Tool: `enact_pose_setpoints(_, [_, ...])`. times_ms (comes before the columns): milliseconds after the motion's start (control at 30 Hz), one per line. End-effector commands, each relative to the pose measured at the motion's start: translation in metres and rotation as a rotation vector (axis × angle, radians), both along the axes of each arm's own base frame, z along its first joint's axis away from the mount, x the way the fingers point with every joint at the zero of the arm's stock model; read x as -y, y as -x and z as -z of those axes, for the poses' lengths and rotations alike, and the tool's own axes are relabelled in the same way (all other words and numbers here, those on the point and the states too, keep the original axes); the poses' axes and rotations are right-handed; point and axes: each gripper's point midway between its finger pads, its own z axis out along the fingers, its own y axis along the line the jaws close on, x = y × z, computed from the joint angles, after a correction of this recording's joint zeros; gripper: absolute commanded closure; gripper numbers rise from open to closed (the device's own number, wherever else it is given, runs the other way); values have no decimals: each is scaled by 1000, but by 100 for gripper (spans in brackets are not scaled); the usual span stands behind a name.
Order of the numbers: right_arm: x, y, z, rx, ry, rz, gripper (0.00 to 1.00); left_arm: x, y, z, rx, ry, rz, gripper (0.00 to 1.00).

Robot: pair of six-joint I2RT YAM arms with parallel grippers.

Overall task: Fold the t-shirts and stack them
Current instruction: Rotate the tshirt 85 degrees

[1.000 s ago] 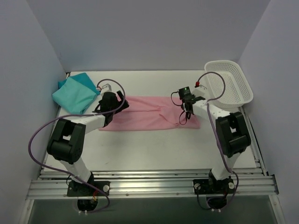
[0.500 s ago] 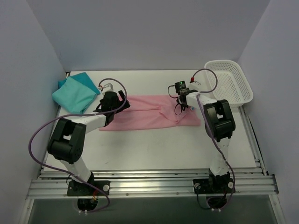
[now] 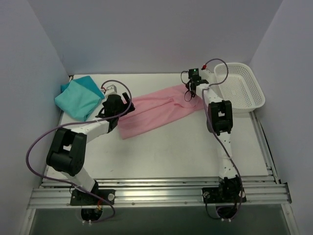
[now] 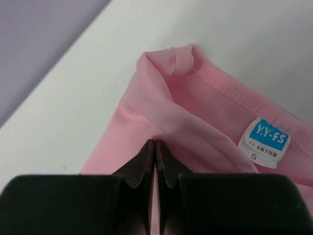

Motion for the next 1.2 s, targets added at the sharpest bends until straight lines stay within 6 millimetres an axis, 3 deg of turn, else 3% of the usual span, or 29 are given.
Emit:
enact_pose_setpoints(0, [-44, -9, 34, -39, -135, -175, 100, -5, -8, -28, 62, -25, -19, 4])
enact_pose_setpoints(33, [-55, -29, 19, 64, -177, -208, 100, -7, -9, -29, 63, -31, -25, 4])
enact_pose_setpoints(67, [-76, -37, 11, 115, -247, -286, 100, -8, -9, -27, 56, -37, -29, 3])
enact_pose_setpoints(133, [-105, -58, -14, 270, -333, -380, 90, -10, -8, -26, 46, -46, -33, 4])
enact_pose_setpoints(200, [-135, -63, -36, 372, -407, -504, 54, -12, -5, -29, 45, -51, -36, 4])
enact_pose_setpoints(267, [-147, -63, -62, 429, -387, -565, 28, -14, -2, -32, 49, -56, -39, 4])
enact_pose_setpoints(300, [-158, -59, -98, 485, -370, -601, 17, -16, 1, -40, 64, -52, -43, 4])
enact_pose_setpoints(333, [-160, -56, -120, 523, -332, -624, 14, -17, 3, -44, 74, -52, -45, 4])
enact_pose_setpoints(367, [-160, -46, -110, 498, -316, -630, 6, -18, 5, -53, 93, -44, -46, 4])
enact_pose_setpoints(400, [-159, -39, -176, 615, -295, -643, 4, -19, 8, -53, 94, -42, -46, 4])
enact_pose_setpoints(433, [-160, -30, -196, 643, -282, -647, 2, -19, 10, -56, 100, -39, -45, 4])
enact_pose_setpoints(467, [-156, -19, -192, 620, -263, -640, 0, -19, 12, -63, 111, -29, -47, 4])
enact_pose_setpoints(500, [-152, -4, -245, 687, -254, -640, 0, -18, 14, -65, 112, -22, -43, 4])
enact_pose_setpoints(533, [-148, 4, -264, 705, -246, -621, 0, -18, 15, -68, 117, -18, -44, 4])
enact_pose_setpoints(567, [-141, 28, -293, 727, -249, -609, 0, -19, 18, -75, 124, -11, -46, 4])
enact_pose_setpoints(633, [-132, 53, -312, 726, -218, -561, 0, -22, 22, -77, 126, -10, -56, 4])
enact_pose_setpoints(667, [-136, 87, -354, 779, -204, -554, 0, -24, 26, -85, 141, -5, -60, 4])
enact_pose_setpoints(700, [-135, 103, -322, 682, -182, -531, 0, -26, 28, -88, 147, -2, -64, 4])
enact_pose_setpoints(733, [-136, 121, -325, 676, -171, -518, 0, -27, 31, -87, 146, -3, -65, 4])
enact_pose_setpoints(767, [-141, 155, -355, 729, -169, -491, 0, -29, 35, -91, 153, 6, -70, 4])
enact_pose_setpoints(800, [-141, 171, -320, 645, -157, -475, 0, -29, 37, -91, 152, 9, -70, 4])
enact_pose_setpoints(867, [-149, 212, -317, 616, -163, -472, 0, -28, 44, -92, 155, 25, -63, 4])
enact_pose_setpoints(900, [-153, 226, -290, 545, -181, -460, 0, -28, 47, -92, 156, 29, -61, 4])
enact_pose_setpoints(967, [-170, 255, -267, 471, -201, -494, 1, -28, 53, -89, 154, 37, -57, 4])
enact_pose_setpoints(1000, [-176, 269, -238, 408, -208, -499, 2, -28, 55, -88, 152, 37, -57, 4])
enact_pose_setpoints(1067, [-187, 290, -213, 352, -193, -501, 3, -28, 59, -85, 146, 37, -55, 4])
enact_pose_setpoints(1100, [-205, 311, -201, 326, -190, -541, 3, -30, 60, -83, 143, 34, -59, 4])
enact_pose_setpoints(1167, [-213, 328, -175, 273, -186, -530, 4, -32, 63, -82, 138, 29, -63, 4])
